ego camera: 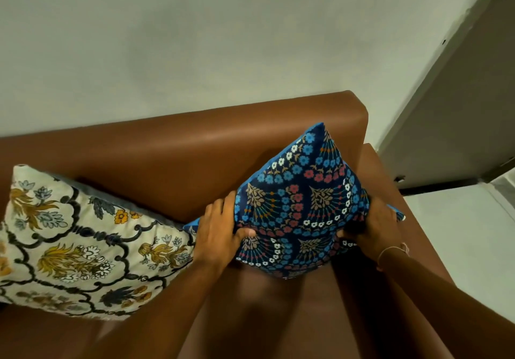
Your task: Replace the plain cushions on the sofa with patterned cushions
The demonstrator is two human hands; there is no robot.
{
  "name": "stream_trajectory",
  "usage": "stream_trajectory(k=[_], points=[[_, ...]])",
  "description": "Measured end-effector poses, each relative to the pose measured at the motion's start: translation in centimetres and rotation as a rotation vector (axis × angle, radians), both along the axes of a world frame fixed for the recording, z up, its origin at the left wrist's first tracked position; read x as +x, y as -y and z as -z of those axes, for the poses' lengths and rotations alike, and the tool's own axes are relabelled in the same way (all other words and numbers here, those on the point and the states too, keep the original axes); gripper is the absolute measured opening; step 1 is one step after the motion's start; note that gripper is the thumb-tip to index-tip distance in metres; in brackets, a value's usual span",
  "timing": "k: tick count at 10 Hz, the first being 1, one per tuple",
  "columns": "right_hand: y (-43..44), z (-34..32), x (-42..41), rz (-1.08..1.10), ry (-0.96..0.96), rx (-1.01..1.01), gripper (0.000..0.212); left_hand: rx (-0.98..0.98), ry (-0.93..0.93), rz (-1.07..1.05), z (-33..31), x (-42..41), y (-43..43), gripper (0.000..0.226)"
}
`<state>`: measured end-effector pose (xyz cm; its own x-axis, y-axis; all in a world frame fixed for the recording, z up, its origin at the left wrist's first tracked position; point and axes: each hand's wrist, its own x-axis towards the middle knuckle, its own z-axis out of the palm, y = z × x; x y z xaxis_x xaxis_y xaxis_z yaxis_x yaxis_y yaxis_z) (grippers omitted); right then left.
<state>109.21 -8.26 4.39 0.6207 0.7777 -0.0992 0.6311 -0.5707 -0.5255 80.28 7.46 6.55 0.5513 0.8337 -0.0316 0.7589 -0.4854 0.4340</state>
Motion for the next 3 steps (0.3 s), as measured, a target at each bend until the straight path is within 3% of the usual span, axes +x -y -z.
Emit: stream_trajectory(k=[2, 3], points=[[1.7, -1.1, -2.6, 0.089, 0.036, 0.017, 0.106, -0.053, -0.020, 0.062, -1.7, -2.0, -0.1, 0.118], [2.3, -2.3, -5.2, 0.130, 0.117, 0.066, 0.102, -0.012, -0.061, 0.079, -3.3, -4.1, 0.7, 0.111]])
